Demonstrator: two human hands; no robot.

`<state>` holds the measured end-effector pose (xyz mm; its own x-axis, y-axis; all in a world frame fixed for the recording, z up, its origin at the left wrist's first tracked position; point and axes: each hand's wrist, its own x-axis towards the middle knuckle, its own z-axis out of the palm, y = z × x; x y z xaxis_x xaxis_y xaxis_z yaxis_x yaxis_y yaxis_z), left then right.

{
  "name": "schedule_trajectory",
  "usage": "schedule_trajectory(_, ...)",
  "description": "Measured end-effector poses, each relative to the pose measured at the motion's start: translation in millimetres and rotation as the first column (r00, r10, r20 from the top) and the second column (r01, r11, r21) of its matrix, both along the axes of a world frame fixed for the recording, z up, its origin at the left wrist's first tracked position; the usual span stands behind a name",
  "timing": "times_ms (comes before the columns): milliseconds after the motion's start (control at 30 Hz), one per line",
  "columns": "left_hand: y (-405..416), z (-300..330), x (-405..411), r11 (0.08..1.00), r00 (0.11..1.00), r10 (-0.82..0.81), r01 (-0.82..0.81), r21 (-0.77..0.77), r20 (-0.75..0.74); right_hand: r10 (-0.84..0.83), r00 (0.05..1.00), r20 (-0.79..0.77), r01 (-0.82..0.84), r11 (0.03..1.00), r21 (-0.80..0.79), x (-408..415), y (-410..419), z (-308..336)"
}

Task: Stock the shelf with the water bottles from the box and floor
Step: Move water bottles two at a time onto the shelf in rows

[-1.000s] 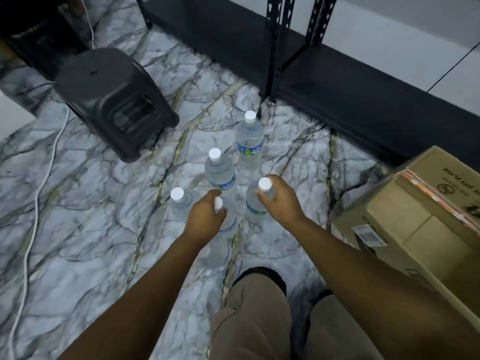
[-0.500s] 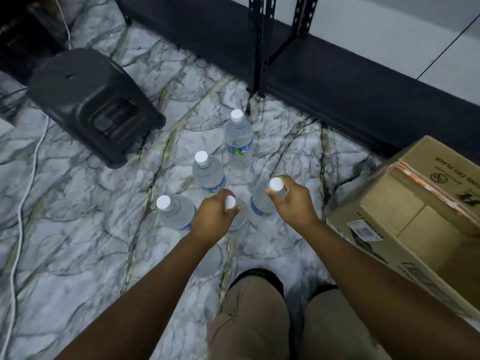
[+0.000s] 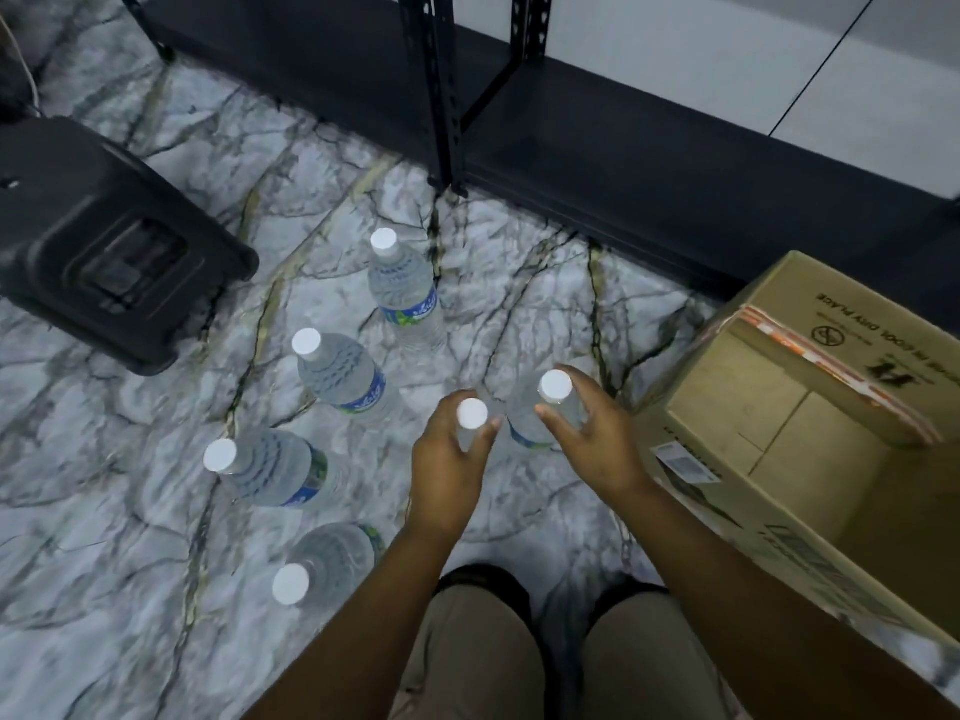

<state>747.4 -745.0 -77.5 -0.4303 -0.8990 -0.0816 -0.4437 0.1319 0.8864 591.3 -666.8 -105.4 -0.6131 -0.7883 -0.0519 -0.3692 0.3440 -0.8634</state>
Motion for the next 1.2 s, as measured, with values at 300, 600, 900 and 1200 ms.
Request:
schedule_trajectory(300,12.8,-65.3,6.6,0.994,0.996,0.069,-0.064,0.093,-0.050,0.061,0.989,-0.135,-0.079,0.989,-0.128,7.0,-2.6,-46.1)
schedule_trajectory(600,-19.1,-71.3,-10.5,0.997,0.995,0.042,-0.035,0.076,-0.094,0.072,0.992,-0.101,-0.085,0.988,-0.130,-17.7,-34.0,-53.8)
schedule_trajectory(900,-79.0,-70.7,-44.8,0.999,0.993,0.015,-0.010,0.041,-0.114,0.062,0.998,-0.023,-0.063,0.996,-0.067,-51.3,-67.6,-38.9)
schedule_trajectory(1200,-83.6,-76.0,-49.7,0.998,0.985,0.007,0.004,0.063,-0.174,0.134,0.986,-0.101,-0.141,0.988,-0.063,-56.2,-74.8,-50.9)
